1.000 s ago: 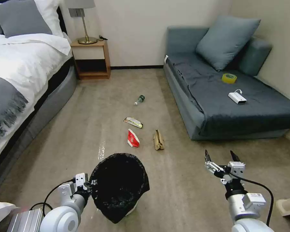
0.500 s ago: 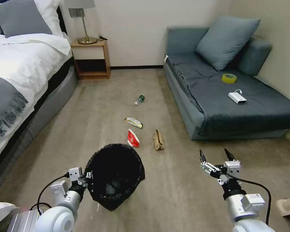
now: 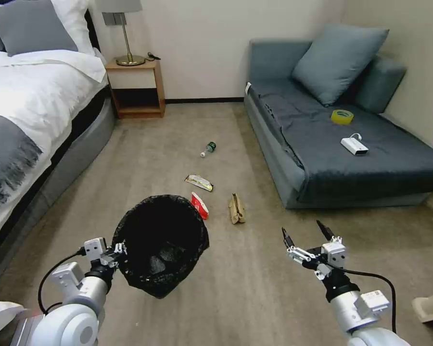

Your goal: Pick up the trash bin, then pick up the garbage on the floor and place it into the trash bin.

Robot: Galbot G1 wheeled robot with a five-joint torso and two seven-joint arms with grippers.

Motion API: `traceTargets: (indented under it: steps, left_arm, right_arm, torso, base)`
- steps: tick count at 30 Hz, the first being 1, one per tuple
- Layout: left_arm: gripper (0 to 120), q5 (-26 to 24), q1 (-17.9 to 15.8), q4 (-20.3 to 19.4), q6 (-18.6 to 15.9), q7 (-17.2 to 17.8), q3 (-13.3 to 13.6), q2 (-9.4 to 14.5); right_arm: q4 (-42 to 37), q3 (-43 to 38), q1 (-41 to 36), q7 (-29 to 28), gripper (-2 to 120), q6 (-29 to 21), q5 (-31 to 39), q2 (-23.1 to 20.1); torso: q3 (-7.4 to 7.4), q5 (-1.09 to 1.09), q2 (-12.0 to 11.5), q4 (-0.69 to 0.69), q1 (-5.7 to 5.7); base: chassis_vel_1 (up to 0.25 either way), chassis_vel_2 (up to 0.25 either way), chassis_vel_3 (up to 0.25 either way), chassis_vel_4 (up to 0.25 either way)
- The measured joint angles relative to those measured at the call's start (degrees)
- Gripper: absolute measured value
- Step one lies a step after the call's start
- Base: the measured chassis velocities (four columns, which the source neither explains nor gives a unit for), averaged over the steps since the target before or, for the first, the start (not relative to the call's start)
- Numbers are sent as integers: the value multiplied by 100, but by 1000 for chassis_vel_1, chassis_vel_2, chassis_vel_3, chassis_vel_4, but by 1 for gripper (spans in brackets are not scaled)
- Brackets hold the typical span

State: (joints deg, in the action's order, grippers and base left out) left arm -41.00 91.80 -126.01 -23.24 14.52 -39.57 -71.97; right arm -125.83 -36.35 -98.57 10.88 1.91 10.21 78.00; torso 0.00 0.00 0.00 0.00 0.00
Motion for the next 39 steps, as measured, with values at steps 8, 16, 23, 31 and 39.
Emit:
traceTargets:
  steps: [8,16,23,31,39]
  left_arm:
    - [4,-187,-37,-15,0,25,-212,63]
    - [4,-284,-54,24,9,32,-313,86]
    - [4,-353,-107,70,19,55,-395,115]
    - [4,-385,-133,111,50,63,-463,144]
    - [4,-399,-179,114,50,124,-502,165]
  right_arm:
    - [16,34,13,60,100,7,-27,17]
    - [23,26,-9,86,100,4,-28,31]
    - [22,4,-23,144,100,6,-66,60]
    - [48,6,-16,168,100,62,-65,81]
    - [58,5,-13,184,100,89,-57,103]
  torso:
    - [0,0,0,0,0]
    - [0,0,0,0,0]
    - [0,0,0,0,0]
    - [0,0,0,0,0]
    - [0,0,0,0,0]
  base:
    - [0,0,0,0]
    - [0,0,0,0]
    - [0,0,0,0]
    - [0,0,0,0]
    - [-32,28,38,-32]
